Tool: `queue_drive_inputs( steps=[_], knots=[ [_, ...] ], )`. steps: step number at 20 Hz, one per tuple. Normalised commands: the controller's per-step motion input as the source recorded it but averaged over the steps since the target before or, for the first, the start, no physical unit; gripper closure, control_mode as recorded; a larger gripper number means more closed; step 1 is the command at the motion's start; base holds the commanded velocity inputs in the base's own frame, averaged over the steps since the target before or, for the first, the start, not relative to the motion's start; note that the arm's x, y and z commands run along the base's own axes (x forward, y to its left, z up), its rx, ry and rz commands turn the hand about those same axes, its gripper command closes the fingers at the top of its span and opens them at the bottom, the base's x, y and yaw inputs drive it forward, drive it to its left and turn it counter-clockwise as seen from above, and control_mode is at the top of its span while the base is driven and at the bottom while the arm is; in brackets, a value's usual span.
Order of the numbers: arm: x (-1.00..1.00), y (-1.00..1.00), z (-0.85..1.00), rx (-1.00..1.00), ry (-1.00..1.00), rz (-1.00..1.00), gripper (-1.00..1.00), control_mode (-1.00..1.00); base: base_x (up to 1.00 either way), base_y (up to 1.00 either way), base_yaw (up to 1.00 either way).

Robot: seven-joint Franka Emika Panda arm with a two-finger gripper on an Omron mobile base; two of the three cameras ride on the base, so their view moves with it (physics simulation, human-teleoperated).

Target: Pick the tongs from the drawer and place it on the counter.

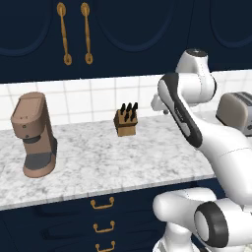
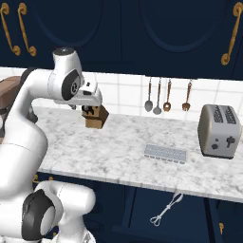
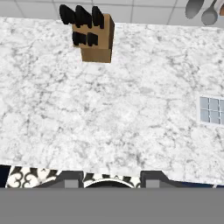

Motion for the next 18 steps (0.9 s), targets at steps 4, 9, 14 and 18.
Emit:
queue_drive_inputs(
  steps=[4,9,14,18],
  knots=[
    [-0.15,-0.37,-0.02,0.05,0.0,0.0,-1.0,-1.0,0.0,0.0,0.0],
    [-0.53,-0.99,-0.15,0.1,0.0,0.0,-1.0,-1.0,0.0,0.0,0.0],
    [-0.57,-0.98,-0.28,0.06,0.0,-0.03,-1.0,-1.0,0.0,0.0,0.0],
    [-0.61,-0.86,-0.32,0.01,0.0,-0.13,-1.0,-1.0,0.0,0.0,0.0]
  ],
)
